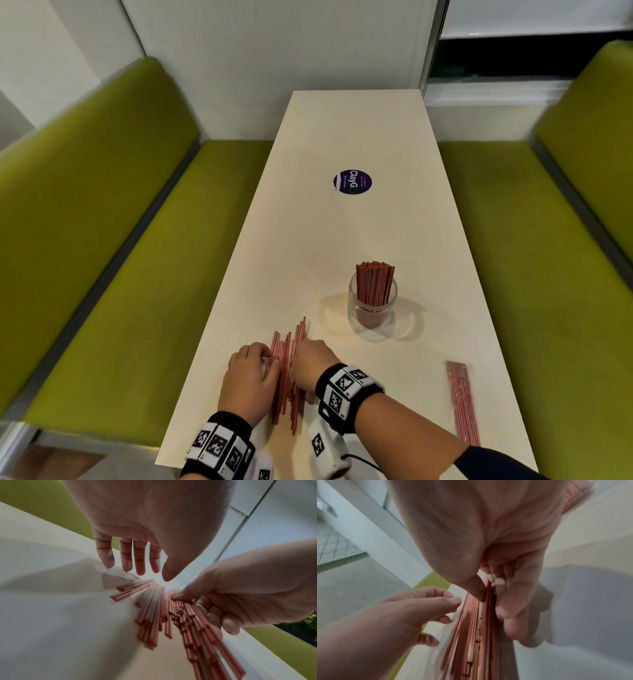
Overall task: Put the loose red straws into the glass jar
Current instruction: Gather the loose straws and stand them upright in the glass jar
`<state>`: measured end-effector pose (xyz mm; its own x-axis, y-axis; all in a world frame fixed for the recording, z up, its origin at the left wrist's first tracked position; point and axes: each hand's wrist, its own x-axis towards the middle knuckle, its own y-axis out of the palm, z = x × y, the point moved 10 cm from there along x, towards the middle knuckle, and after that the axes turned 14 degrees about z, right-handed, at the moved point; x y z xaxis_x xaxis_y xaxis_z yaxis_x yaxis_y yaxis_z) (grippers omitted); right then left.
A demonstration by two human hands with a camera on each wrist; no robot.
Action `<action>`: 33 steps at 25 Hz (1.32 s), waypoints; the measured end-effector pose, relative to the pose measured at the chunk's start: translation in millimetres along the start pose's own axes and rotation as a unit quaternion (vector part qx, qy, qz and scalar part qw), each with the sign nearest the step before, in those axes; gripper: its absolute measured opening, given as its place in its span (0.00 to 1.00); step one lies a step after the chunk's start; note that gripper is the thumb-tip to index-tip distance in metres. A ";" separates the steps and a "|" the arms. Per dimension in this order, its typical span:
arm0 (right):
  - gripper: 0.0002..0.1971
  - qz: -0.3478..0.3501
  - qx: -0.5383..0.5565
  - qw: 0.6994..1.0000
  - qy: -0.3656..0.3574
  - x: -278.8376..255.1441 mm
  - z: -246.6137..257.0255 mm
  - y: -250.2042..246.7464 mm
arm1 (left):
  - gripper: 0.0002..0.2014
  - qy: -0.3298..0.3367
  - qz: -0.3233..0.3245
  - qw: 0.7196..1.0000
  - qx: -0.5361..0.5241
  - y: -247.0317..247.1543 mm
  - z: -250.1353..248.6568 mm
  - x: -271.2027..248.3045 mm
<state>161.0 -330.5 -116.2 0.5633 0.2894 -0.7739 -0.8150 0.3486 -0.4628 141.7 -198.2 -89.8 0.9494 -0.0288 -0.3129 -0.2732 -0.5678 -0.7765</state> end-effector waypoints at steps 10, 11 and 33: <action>0.15 0.020 0.238 0.965 -0.111 -5.8 -23.3 -3.5 | 0.04 -0.022 -0.018 0.986 -0.162 -18.9 -6.8 -10.4; 0.14 0.027 0.255 0.956 -0.143 -8.2 -21.2 -4.1 | 0.06 -0.029 -0.007 0.977 -0.210 -16.5 -7.0 -9.9; 0.26 -0.110 0.347 0.886 -0.289 -84.5 -29.9 -47.6 | 0.11 0.086 0.076 0.932 -0.345 -3.4 -73.2 -9.2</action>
<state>148.1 -398.2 -41.6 0.8369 0.4841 -0.2554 -0.5102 0.8589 -0.0438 145.3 -256.2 -44.2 0.9349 -0.2495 -0.2526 -0.2977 -0.9385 -0.1751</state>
